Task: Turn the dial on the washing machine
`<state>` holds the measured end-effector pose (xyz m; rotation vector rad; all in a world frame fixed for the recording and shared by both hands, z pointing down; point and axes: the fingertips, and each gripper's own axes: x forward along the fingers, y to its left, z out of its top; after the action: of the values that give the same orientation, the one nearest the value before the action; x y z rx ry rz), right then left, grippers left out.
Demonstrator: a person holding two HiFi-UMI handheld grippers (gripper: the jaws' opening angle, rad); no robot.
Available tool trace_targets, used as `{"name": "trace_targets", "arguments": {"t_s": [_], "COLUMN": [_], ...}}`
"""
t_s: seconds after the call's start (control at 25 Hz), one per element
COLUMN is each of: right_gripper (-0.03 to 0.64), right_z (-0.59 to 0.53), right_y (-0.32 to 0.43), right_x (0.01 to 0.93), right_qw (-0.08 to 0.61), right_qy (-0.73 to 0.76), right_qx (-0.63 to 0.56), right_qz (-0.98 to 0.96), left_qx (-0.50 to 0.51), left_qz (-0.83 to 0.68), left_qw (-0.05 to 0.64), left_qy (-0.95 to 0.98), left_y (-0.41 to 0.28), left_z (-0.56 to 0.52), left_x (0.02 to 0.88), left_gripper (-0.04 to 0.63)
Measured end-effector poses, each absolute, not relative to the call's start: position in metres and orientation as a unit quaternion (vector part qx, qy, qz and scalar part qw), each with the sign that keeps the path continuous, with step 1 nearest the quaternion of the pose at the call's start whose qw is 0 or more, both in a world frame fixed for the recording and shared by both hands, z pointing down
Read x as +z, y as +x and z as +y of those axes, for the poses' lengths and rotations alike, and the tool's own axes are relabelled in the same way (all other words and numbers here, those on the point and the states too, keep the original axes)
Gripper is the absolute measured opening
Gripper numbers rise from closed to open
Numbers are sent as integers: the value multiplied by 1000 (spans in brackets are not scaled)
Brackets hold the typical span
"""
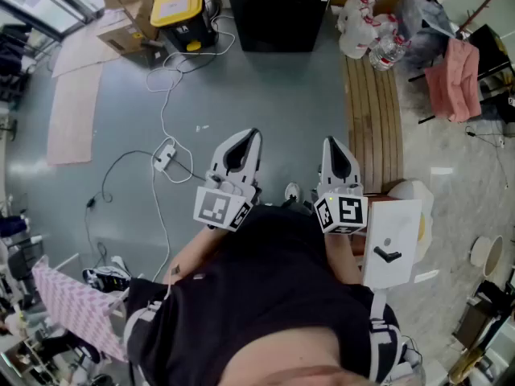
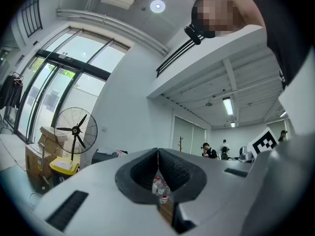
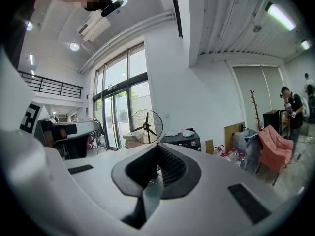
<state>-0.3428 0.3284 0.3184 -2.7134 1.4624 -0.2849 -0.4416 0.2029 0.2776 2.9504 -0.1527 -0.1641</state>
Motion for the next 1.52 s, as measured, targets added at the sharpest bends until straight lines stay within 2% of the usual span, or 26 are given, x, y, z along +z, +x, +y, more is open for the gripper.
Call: {"name": "trace_targets", "arguments": {"t_s": [0.72,0.76,0.84,1.24,1.52], "right_gripper": [36,61,158,160,160], "right_z": [347,349,354,387,341], "right_y": [-308,-303,-291,-197,-138], "right_x": [315,316,320,332,352], "right_qw": [33,32,29,34,42], "right_qy": [-874,-871,-866,-847,-842], "right_qx": [-87,-89,-94,-113,-124], "right_qz": [477,482,490,518,523], "left_qx": [-51,-50,-51,-43,-32], "left_qz": [-62,-65,-72,-114,-115], "left_qw": [95,96,95,83,89], "left_qy": [992,992,992,989,989], "left_y": [-414,-408,-396,-319,-262], "left_z": [224,227,234,274,235], "left_x": [283,284,286,283,299], "left_gripper": [23,22,22,21,23]}}
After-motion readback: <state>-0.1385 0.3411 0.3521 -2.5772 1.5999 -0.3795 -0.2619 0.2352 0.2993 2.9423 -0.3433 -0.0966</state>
